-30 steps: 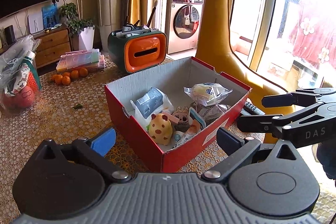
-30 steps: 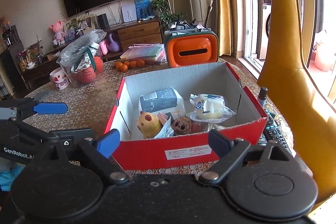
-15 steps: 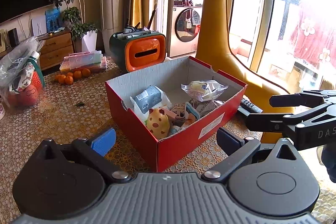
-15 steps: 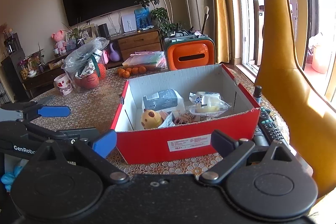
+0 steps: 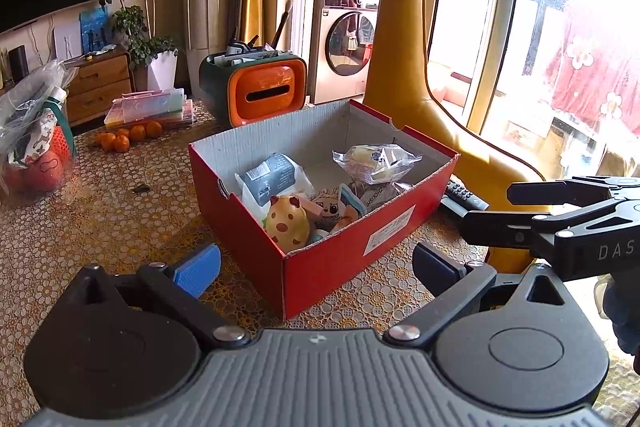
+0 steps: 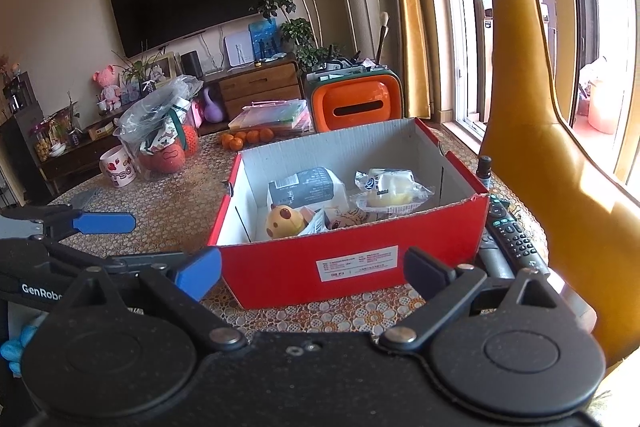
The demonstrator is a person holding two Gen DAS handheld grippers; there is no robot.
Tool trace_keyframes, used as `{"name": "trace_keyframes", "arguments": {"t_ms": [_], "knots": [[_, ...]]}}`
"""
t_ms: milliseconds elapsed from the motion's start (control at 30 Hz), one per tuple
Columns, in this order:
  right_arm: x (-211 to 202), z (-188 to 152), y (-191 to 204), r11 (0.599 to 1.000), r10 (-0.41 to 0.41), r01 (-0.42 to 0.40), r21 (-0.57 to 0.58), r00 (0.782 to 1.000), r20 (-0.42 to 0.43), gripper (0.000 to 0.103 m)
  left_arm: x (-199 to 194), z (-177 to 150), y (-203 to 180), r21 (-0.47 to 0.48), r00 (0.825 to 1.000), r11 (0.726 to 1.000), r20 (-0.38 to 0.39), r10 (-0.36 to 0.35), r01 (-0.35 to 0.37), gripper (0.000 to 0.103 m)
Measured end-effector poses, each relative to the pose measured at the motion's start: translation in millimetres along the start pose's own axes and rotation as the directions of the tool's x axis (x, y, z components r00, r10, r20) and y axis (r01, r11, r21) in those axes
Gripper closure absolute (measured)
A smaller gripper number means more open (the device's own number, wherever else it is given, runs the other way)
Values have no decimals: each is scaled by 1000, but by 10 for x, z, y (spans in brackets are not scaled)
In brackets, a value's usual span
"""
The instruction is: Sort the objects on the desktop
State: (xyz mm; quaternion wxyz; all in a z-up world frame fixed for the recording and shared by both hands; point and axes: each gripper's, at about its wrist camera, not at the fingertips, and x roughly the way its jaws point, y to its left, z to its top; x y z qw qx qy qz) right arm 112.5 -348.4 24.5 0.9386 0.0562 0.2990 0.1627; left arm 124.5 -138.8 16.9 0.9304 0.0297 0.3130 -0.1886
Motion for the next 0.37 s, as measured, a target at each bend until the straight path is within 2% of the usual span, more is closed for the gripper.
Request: {"name": "trace_keyframes", "arguments": {"t_ms": [367], "knots": [[-9, -14, 43, 1000, -15, 15, 17, 1000, -2, 5, -18, -50, 68, -24, 1000, 1000, -7, -19, 19, 0]]}}
